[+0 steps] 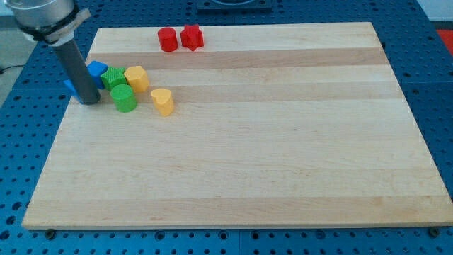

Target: Separate the blue cube from group of blocks

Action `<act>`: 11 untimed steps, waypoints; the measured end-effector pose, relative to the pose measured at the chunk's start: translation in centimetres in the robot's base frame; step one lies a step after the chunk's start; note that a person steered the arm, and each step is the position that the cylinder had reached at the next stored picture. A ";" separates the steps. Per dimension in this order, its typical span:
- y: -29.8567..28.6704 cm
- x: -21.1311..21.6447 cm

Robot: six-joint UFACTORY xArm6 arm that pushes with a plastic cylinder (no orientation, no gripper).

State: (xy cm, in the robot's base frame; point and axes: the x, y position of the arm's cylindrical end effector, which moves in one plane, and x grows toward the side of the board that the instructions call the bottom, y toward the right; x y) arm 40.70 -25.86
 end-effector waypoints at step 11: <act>-4.4 -2.4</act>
State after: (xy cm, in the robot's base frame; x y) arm 38.32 -30.28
